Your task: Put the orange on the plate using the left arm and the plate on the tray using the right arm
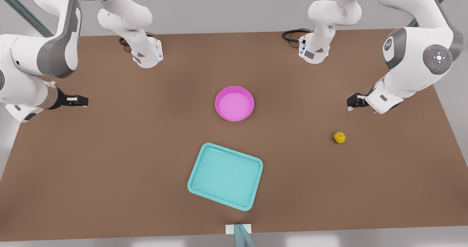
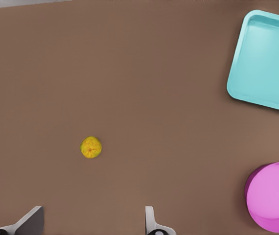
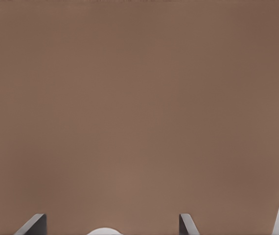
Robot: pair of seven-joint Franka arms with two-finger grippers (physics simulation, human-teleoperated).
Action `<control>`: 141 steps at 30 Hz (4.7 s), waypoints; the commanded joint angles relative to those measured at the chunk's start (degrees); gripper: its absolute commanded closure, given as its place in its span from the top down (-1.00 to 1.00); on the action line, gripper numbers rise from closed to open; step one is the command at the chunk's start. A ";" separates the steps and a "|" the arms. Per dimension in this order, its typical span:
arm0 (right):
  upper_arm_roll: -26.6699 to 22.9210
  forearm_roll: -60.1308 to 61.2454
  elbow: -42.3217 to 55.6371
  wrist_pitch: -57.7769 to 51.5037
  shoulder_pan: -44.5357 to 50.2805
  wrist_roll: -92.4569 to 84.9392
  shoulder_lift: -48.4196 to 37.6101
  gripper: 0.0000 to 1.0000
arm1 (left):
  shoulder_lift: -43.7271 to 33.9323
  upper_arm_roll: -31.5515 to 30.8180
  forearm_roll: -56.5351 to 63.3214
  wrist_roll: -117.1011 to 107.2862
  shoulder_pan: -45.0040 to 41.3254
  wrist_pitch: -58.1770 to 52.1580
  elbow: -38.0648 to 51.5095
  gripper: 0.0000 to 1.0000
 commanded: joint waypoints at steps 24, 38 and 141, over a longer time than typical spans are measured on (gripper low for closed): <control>0.00 0.10 -0.06 2.39 0.01 -2.27 0.82 1.00 | 23.05 6.77 -0.65 11.60 3.00 37.75 -23.43 1.00; 0.00 0.10 -0.24 2.48 -0.17 -2.27 0.90 1.00 | 27.18 6.16 -0.74 10.64 2.82 37.58 -23.60 1.00; 26.90 52.66 -40.67 62.95 13.89 -18.44 19.45 1.00 | 3.45 -3.86 0.31 -11.60 -2.54 -23.33 13.13 1.00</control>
